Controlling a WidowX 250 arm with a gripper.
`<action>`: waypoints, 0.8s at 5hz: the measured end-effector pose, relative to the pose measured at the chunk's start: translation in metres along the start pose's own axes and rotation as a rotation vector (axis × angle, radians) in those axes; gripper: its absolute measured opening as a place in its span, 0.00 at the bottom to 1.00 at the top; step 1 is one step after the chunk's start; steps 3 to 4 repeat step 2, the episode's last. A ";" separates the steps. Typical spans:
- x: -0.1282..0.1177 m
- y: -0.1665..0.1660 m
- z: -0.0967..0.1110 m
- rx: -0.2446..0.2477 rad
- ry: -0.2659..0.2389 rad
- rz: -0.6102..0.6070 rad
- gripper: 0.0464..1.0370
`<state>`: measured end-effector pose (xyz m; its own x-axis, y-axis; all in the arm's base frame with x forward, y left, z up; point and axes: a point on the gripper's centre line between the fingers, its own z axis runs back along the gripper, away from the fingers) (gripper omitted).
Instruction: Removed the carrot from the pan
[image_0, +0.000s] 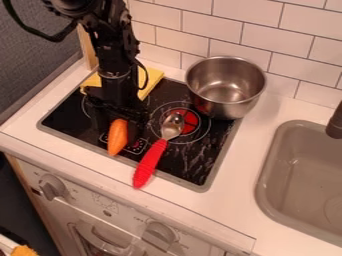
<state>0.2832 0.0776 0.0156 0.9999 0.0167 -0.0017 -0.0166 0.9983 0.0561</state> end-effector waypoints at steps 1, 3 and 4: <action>0.004 -0.007 0.026 0.026 -0.054 -0.011 0.96; 0.005 -0.012 0.039 0.029 -0.075 -0.018 0.96; 0.005 -0.012 0.039 0.029 -0.075 -0.018 0.96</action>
